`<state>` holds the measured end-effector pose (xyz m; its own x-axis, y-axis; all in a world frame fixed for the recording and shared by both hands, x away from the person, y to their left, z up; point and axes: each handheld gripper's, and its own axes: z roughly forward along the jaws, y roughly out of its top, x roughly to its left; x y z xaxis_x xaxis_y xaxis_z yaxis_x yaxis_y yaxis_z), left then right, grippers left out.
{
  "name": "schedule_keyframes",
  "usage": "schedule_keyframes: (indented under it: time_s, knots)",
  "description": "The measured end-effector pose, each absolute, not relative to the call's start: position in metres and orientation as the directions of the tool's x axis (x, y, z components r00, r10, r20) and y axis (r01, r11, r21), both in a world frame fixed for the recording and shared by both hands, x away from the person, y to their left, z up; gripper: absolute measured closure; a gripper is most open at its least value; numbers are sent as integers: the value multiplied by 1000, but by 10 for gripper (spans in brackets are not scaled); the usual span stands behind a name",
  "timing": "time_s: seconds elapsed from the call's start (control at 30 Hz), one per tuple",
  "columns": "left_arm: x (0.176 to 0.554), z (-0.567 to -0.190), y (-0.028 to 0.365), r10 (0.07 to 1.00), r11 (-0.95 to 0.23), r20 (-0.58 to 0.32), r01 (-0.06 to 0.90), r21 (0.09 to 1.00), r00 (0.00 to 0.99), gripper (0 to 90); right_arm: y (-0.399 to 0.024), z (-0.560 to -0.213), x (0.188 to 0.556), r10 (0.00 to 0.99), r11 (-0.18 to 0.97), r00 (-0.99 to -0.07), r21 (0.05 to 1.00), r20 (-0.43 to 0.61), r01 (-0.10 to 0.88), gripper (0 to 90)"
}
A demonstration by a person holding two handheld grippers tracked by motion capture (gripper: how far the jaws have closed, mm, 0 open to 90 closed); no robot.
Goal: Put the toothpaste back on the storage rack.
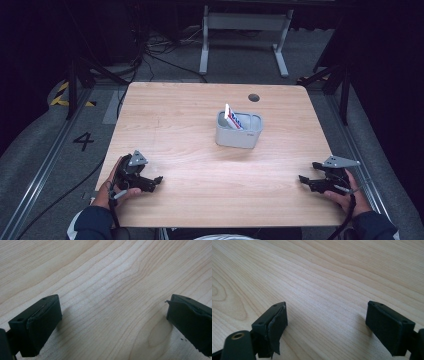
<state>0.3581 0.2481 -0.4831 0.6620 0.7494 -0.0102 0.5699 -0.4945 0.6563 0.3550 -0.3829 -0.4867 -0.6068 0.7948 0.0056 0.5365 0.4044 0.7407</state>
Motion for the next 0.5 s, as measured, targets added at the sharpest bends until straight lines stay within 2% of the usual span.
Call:
schedule_keyframes:
  time_s: [0.5]
  knots:
    - [358,-483,248,750,-493,-11,571,656,661,2,-383,-487,355,792,406,-610,741,6,535,178]
